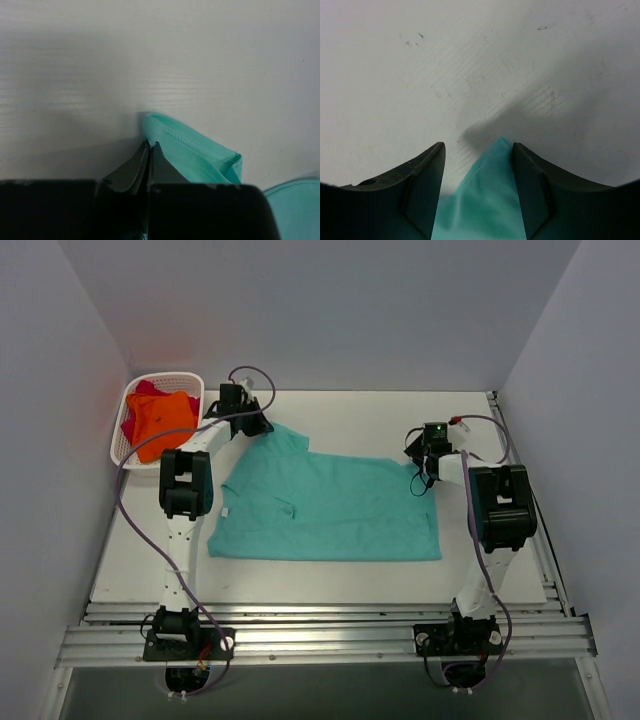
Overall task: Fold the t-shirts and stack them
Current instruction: Fold the tshirt
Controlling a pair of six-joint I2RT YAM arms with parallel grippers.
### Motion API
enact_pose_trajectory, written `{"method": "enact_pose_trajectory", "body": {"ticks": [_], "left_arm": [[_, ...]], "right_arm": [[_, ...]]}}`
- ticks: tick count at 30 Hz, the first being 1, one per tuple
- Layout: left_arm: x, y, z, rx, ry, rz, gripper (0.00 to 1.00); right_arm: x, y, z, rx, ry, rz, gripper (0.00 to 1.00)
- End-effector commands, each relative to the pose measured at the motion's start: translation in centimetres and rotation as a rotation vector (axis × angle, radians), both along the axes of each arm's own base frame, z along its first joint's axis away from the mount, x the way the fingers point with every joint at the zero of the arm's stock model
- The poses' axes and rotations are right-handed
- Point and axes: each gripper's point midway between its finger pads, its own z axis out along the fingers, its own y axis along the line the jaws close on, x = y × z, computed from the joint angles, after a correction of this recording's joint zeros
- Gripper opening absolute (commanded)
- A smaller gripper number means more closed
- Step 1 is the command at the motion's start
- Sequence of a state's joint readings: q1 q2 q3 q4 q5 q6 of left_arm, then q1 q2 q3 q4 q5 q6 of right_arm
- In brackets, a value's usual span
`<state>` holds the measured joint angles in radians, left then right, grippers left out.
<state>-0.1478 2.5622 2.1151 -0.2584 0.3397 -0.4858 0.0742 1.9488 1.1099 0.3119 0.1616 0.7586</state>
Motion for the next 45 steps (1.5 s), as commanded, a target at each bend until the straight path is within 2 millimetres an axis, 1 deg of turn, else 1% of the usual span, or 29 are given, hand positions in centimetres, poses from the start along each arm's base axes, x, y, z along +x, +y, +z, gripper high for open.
{"method": "enact_pose_trajectory", "body": {"ticks": [1,3,6,8,9,14,20,21,23,27,28,29,30,31,33,34,35,36,39,40,41,43,44,45], "left_arm": [[-1.5,0.7,-2.2,0.067,0.070,0.011,0.02],[-1.4,0.7,-2.2,0.069,0.068,0.011,0.02],[-1.4,0.7,-2.1,0.069,0.068,0.009,0.02],[-1.5,0.7,-2.2,0.070,0.069,0.010,0.02],[-1.4,0.7,-2.1,0.071,0.066,0.010,0.02],[-1.4,0.8,-2.0,0.071,0.061,0.019,0.02],[-1.3,0.8,-1.9,0.071,0.058,0.019,0.02],[-1.4,0.7,-1.9,0.070,0.055,0.015,0.02],[-1.4,0.7,-1.3,0.064,0.044,0.018,0.02],[-1.6,0.6,0.6,0.061,0.017,0.016,0.02],[-1.8,0.7,1.6,0.061,0.001,0.020,0.02],[-1.8,0.8,2.1,0.067,-0.012,0.024,0.02],[-1.8,0.9,2.7,0.069,-0.026,0.029,0.02],[-1.8,0.9,4.1,0.067,-0.051,0.030,0.02],[-2.2,1.2,4.6,0.072,-0.056,0.032,0.02],[-2.3,1.2,5.8,0.071,-0.074,0.034,0.02],[-2.5,1.4,6.0,0.074,-0.075,0.039,0.02],[-2.6,1.4,6.8,0.075,-0.087,0.041,0.02],[-3.1,1.6,7.2,0.077,-0.088,0.043,0.02],[-3.3,1.6,8.0,0.075,-0.100,0.045,0.02],[-3.4,1.7,8.2,0.076,-0.103,0.046,0.02],[-4.0,1.9,8.7,0.080,-0.108,0.053,0.02],[-4.2,1.9,9.0,0.081,-0.117,0.053,0.02],[-4.7,2.1,8.5,0.087,-0.104,0.057,0.02]], "right_arm": [[-0.8,0.7,-1.6,0.004,0.059,0.004,0.51],[-0.9,0.5,-1.7,0.002,0.062,0.001,0.45],[-1.0,0.3,-1.7,-0.002,0.064,-0.001,0.28],[-1.1,0.3,-1.8,-0.007,0.069,-0.001,0.02],[-1.1,0.3,-1.8,-0.009,0.073,-0.004,0.00],[-1.3,-0.2,-1.6,-0.023,0.073,-0.015,0.00],[-1.8,-1.2,-0.7,-0.035,0.057,-0.034,0.00],[-1.7,-1.2,-0.2,-0.035,0.049,-0.033,0.00],[-1.9,-1.4,0.1,-0.043,0.044,-0.038,0.00],[-1.8,-1.5,2.0,-0.049,0.006,-0.043,0.00],[-1.7,-1.5,2.3,-0.049,0.002,-0.043,0.00],[-1.7,-1.6,2.8,-0.049,-0.011,-0.046,0.00],[-1.8,-1.5,3.0,-0.048,-0.014,-0.043,0.00],[-1.7,-1.6,3.3,-0.048,-0.020,-0.046,0.00],[-1.8,-1.6,3.8,-0.047,-0.031,-0.046,0.00],[-1.8,-1.5,4.0,-0.046,-0.033,-0.042,0.00],[-1.8,-1.4,4.3,-0.045,-0.038,-0.040,0.00],[-1.8,-1.4,4.5,-0.043,-0.043,-0.042,0.00],[-2.0,-1.3,5.0,-0.038,-0.052,-0.037,0.00],[-2.1,-1.3,5.2,-0.038,-0.055,-0.037,0.00],[-2.1,-1.4,5.6,-0.036,-0.066,-0.040,0.00],[-2.3,-1.3,5.8,-0.031,-0.067,-0.038,0.00],[-2.4,-1.3,6.3,-0.031,-0.076,-0.038,0.00],[-2.5,-1.3,6.5,-0.030,-0.078,-0.036,0.00]]}}
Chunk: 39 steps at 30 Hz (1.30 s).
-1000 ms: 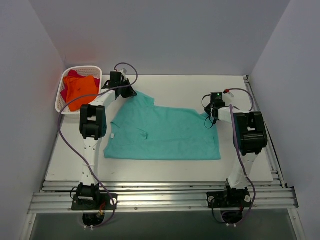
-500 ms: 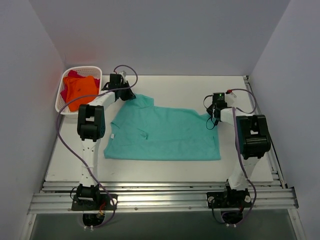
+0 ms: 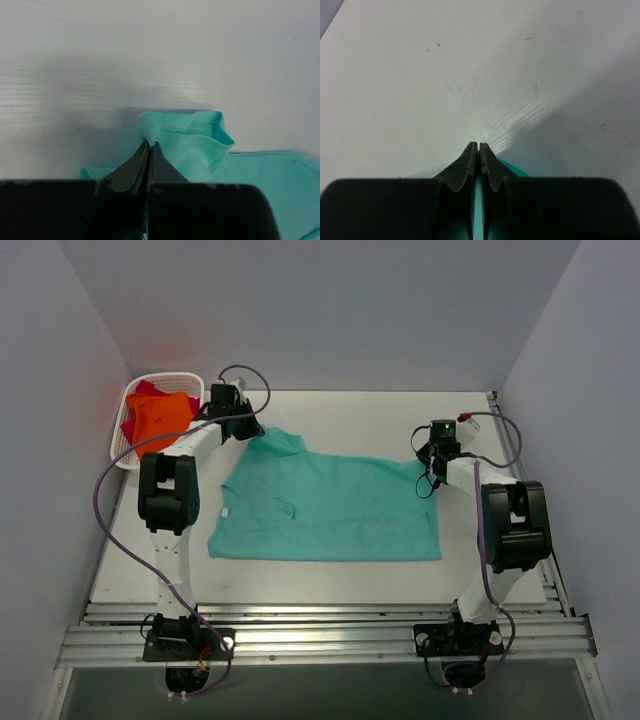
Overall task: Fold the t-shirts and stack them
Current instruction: Fold the tshirt
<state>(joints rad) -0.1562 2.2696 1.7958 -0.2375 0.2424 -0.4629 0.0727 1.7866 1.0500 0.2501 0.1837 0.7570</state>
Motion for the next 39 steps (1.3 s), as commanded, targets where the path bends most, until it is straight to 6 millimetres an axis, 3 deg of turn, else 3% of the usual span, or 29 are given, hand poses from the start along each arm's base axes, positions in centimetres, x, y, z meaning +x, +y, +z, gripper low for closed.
{"method": "enact_pose_trajectory", "body": {"ticks": [1,9,10,12,13,14,20,30,31,33,34,37,38,39], "left_arm": [[-0.2,0.5,4.8,0.013,-0.105,0.010,0.02],[-3.1,1.2,5.9,0.023,-0.120,0.025,0.02],[-3.4,1.2,6.7,0.019,-0.136,0.026,0.02],[-4.5,1.5,6.1,0.025,-0.126,0.033,0.02],[-5.0,1.6,7.1,0.022,-0.147,0.034,0.02],[-5.8,1.8,6.4,0.024,-0.135,0.036,0.02],[-8.8,2.3,7.7,0.029,-0.169,0.051,0.02],[-14.4,2.6,8.0,0.066,-0.192,0.079,0.02],[-15.2,2.7,7.2,0.073,-0.179,0.078,0.02],[-16.2,2.7,7.8,0.083,-0.198,0.089,0.02],[-17.0,2.8,6.9,0.094,-0.182,0.093,0.02],[-18.5,2.9,7.0,0.112,-0.197,0.115,0.02],[-19.4,3.1,6.0,0.121,-0.177,0.121,0.02],[-20.0,3.1,6.3,0.131,-0.193,0.131,0.02]], "right_arm": [[-0.8,-0.7,2.3,-0.018,-0.035,-0.021,0.00],[-2.3,-0.7,5.1,-0.015,-0.078,-0.018,0.00],[-2.5,-0.7,5.4,-0.017,-0.083,-0.018,0.00],[-3.2,-0.6,6.3,-0.019,-0.094,-0.013,0.00],[-3.5,-0.5,6.7,-0.020,-0.102,-0.013,0.00],[-3.9,-0.5,7.4,-0.022,-0.114,-0.011,0.00],[-6.4,-0.2,8.0,-0.026,-0.122,0.003,0.00],[-10.9,0.4,6.5,-0.034,-0.101,0.033,0.00],[-11.3,0.4,6.7,-0.034,-0.112,0.033,0.00],[-12.3,0.3,5.8,-0.034,-0.088,0.032,0.00],[-12.7,0.3,5.9,-0.033,-0.096,0.034,0.00],[-14.0,0.1,4.9,-0.030,-0.078,0.027,0.00],[-14.4,0.1,4.4,-0.029,-0.069,0.023,0.00],[-15.2,-0.1,3.3,-0.026,-0.048,0.012,0.00]]}}
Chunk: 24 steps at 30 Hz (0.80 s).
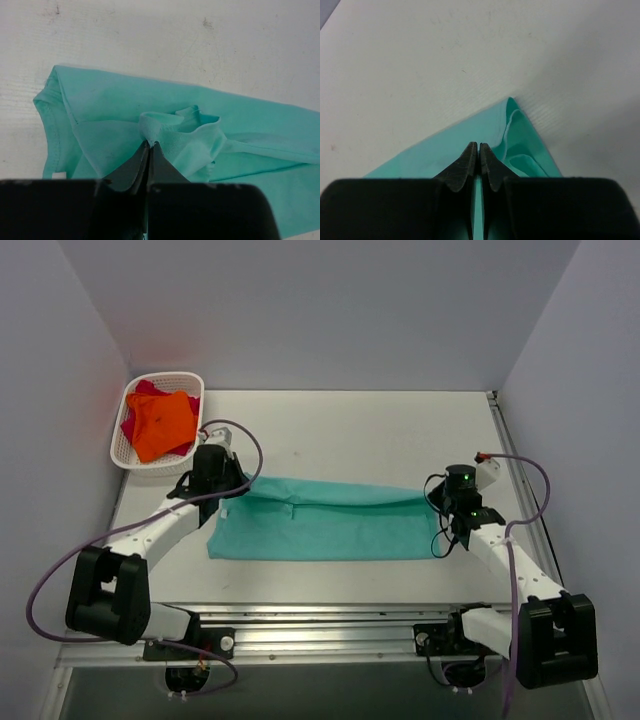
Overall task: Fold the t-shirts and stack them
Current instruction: Fold the tshirt
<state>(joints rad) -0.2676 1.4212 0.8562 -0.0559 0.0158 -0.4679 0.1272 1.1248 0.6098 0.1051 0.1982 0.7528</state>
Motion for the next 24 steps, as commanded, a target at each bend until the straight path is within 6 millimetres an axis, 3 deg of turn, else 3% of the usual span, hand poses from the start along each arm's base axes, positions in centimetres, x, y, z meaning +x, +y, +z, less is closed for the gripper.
{"method": "enact_pose_trajectory", "body": {"ticks": [1,5,6,7,8,9,11,12,15,17,20,22,23,24], "left_arm": [[-0.9,0.7,1.4,0.024,-0.077,0.065,0.02],[-3.0,1.8,0.4,0.059,-0.070,0.133,0.03],[-3.8,2.2,0.2,0.068,-0.068,0.155,0.10],[-4.3,2.9,-0.2,0.097,-0.059,0.204,0.17],[-4.7,3.4,-0.3,0.111,-0.055,0.230,0.30],[-5.2,3.9,-0.2,0.120,-0.058,0.259,0.62],[-6.1,4.9,0.1,0.154,-0.063,0.334,0.79],[-6.3,5.2,1.0,0.146,-0.088,0.362,0.94],[-6.9,6.2,3.2,0.122,-0.153,0.425,0.94],[-6.8,6.4,4.9,0.106,-0.202,0.431,0.94],[-5.8,5.8,7.7,0.083,-0.279,0.408,0.94],[-4.5,5.3,8.0,0.094,-0.287,0.396,0.94],[-3.7,5.0,8.9,0.097,-0.299,0.394,0.94],[-2.8,4.6,7.7,0.127,-0.265,0.389,0.94]], "right_arm": [[-1.9,-0.8,-1.6,-0.017,0.032,-0.042,0.00],[-3.6,-0.9,-4.0,0.005,0.087,-0.074,0.03],[-3.9,-1.0,-4.4,0.009,0.100,-0.079,0.23],[-4.4,-0.9,-4.9,0.020,0.117,-0.087,0.49],[-4.7,-0.9,-5.1,0.028,0.124,-0.099,0.99],[-4.8,-0.9,-5.1,0.033,0.126,-0.104,1.00],[-4.9,-0.7,-4.8,0.042,0.112,-0.100,1.00],[-4.9,-0.7,-4.6,0.041,0.107,-0.102,1.00],[-4.8,-1.1,-3.1,0.027,0.080,-0.118,1.00],[-4.0,-1.2,-1.0,0.025,0.031,-0.123,1.00],[-2.8,-0.4,1.1,0.041,-0.026,-0.099,1.00],[-1.0,1.2,2.9,0.060,-0.092,-0.059,0.99],[-0.3,2.1,3.4,0.073,-0.113,-0.035,0.94],[0.4,3.1,3.9,0.086,-0.134,-0.004,0.87]]}}
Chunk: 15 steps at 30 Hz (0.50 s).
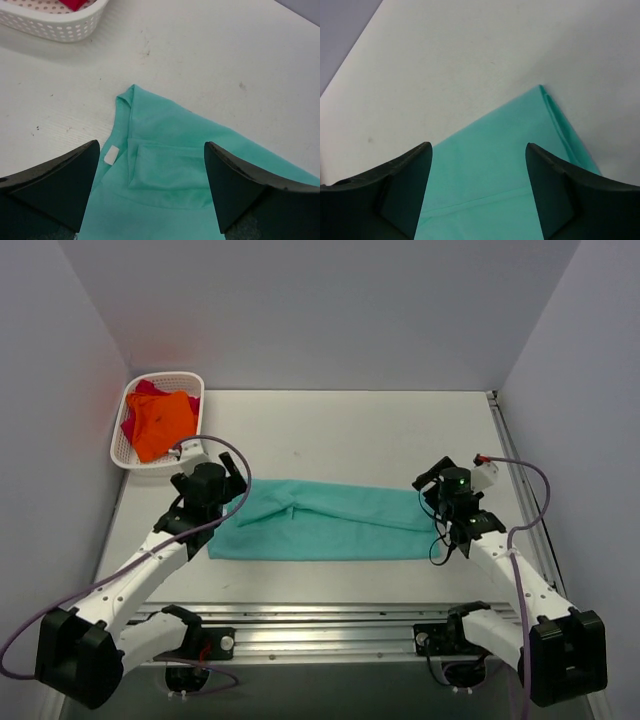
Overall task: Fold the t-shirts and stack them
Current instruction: Fold the tshirt
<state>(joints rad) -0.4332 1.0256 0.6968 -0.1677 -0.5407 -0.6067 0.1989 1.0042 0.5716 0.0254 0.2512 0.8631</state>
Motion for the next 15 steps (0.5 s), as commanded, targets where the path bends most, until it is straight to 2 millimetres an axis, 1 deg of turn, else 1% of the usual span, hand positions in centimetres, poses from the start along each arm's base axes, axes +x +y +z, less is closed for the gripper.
{"method": "enact_pose_trajectory", "body": {"ticks": [1,2,3,4,6,7,8,9,10,11,12,13,14,15], "left_arm": [[3.5,-1.0,2.0,0.028,-0.047,0.008,0.94],[4.2,-1.3,1.8,0.033,-0.036,0.009,0.95],[5.5,-2.0,0.9,0.039,-0.007,-0.005,0.96],[6.3,-2.5,0.9,0.034,-0.008,-0.020,0.98],[7.9,-3.2,0.0,0.036,0.023,-0.033,1.00],[8.4,-3.1,-0.3,0.027,0.030,-0.038,0.94],[8.7,-3.0,-0.5,0.021,0.035,-0.038,0.94],[9.1,-2.8,-1.0,0.016,0.045,-0.035,0.93],[9.4,-2.0,-1.2,-0.006,0.045,-0.033,0.93],[9.4,-1.5,-1.6,-0.016,0.054,-0.029,0.92],[9.8,-1.1,-1.3,-0.037,0.031,-0.027,0.92],[10.0,0.1,-1.5,-0.048,0.023,-0.010,0.91],[10.0,0.2,-1.4,-0.062,0.020,-0.023,0.91],[10.0,0.8,-1.5,-0.064,0.019,-0.016,0.90]], "right_arm": [[3.8,3.8,3.0,0.043,-0.130,0.079,0.67],[4.4,5.1,2.9,0.057,-0.135,0.110,0.55],[5.0,6.4,2.7,0.067,-0.131,0.138,0.37],[6.2,9.2,2.4,0.075,-0.112,0.187,0.00],[7.3,12.3,2.1,0.060,-0.094,0.235,0.00],[8.8,14.5,1.8,0.043,-0.082,0.270,0.00],[8.6,17.4,1.6,0.035,-0.075,0.330,0.00],[9.0,19.1,1.4,0.029,-0.070,0.358,0.00],[10.3,21.1,0.7,0.022,-0.056,0.380,0.00],[10.1,23.4,0.1,0.022,-0.047,0.426,0.00],[10.3,24.8,-0.3,0.023,-0.039,0.452,0.00],[10.4,26.2,-2.7,0.013,0.011,0.480,0.00],[11.3,28.2,-1.8,0.030,-0.014,0.503,0.00],[11.0,29.9,-2.2,0.029,-0.007,0.537,0.00]]}}
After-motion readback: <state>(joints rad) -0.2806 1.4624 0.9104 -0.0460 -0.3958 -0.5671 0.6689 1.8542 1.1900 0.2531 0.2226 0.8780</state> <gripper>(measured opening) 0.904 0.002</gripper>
